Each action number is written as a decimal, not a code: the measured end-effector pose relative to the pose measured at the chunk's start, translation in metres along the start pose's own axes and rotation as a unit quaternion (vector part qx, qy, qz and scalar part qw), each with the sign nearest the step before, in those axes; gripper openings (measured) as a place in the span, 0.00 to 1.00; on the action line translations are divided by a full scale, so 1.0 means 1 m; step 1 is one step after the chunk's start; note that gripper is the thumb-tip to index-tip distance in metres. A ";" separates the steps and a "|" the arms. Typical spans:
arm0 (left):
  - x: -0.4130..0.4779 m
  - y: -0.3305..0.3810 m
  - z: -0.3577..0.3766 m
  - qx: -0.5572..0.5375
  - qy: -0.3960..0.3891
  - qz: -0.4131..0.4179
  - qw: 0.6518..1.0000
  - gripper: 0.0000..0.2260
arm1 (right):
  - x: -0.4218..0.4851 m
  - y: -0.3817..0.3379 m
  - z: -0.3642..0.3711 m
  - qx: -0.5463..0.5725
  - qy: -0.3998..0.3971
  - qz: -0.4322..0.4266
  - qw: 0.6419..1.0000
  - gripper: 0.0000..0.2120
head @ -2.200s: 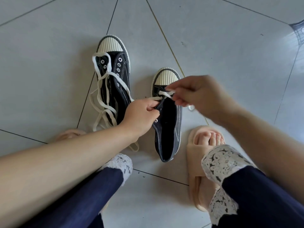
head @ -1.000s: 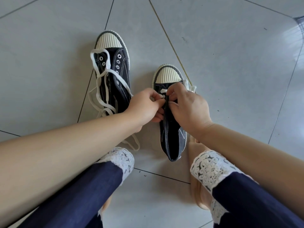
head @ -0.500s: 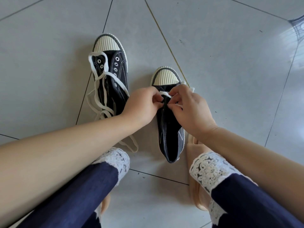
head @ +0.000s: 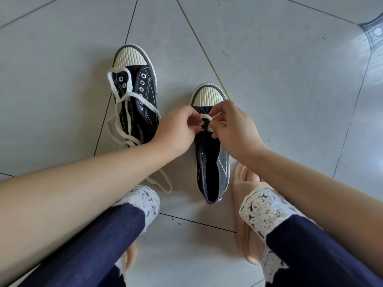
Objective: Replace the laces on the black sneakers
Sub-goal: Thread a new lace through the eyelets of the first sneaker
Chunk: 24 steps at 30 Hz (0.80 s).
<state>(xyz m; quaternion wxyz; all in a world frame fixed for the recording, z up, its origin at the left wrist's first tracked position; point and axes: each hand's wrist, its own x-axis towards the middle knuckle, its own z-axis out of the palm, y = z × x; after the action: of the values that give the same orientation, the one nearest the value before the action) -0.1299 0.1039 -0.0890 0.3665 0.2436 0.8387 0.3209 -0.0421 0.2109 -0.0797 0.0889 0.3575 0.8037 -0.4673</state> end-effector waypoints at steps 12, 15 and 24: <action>-0.001 -0.001 -0.013 0.225 -0.031 0.139 0.964 0.07 | -0.010 0.003 -0.006 -0.141 0.001 -0.073 0.987 0.08; -0.002 -0.010 -0.023 0.174 0.012 0.100 0.980 0.05 | -0.012 0.004 -0.009 -0.163 0.002 -0.082 0.983 0.05; -0.005 0.003 -0.009 -0.076 0.046 -0.086 0.992 0.09 | -0.012 -0.008 0.000 -0.178 -0.012 -0.099 0.979 0.19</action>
<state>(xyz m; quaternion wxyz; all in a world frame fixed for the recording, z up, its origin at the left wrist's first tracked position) -0.1337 0.0995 -0.0798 0.3711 0.1263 0.8457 0.3621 -0.0385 0.2020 -0.0685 0.1142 0.2490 0.9042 -0.3277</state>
